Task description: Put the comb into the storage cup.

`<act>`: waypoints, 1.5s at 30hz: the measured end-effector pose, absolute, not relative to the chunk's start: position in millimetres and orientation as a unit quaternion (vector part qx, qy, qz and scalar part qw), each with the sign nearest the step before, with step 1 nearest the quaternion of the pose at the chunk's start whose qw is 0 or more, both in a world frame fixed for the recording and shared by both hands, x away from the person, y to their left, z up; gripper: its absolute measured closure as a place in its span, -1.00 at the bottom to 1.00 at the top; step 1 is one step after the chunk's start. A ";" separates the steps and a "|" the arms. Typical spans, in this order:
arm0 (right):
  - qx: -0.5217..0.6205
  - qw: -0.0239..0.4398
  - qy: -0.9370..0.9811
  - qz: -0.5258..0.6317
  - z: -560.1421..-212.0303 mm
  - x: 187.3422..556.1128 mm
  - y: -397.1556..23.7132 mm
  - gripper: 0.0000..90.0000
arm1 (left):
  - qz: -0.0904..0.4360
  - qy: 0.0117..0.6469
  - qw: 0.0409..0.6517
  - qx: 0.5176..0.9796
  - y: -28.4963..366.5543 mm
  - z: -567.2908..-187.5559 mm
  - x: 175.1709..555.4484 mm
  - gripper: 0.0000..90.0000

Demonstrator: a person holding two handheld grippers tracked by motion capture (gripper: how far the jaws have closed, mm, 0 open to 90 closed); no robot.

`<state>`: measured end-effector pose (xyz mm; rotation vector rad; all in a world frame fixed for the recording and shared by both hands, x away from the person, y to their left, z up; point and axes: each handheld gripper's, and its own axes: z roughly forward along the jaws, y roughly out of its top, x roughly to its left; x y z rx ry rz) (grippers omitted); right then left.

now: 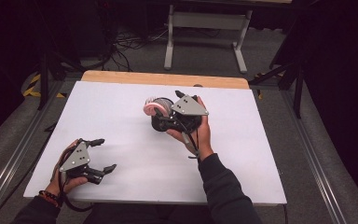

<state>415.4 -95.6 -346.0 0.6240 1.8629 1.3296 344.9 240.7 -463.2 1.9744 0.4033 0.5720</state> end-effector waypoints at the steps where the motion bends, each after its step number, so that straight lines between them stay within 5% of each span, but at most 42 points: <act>1: 0.244 0.376 0.727 0.520 -345.9 415.2 -95.6 -0.64 | 0.236 0.167 0.500 0.816 240.6 -463.2 344.9 -0.86; 45: 0.226 0.392 0.729 0.513 -332.6 400.3 -106.1 -0.67 | 0.235 0.167 0.501 0.816 240.5 -462.9 344.7 -0.85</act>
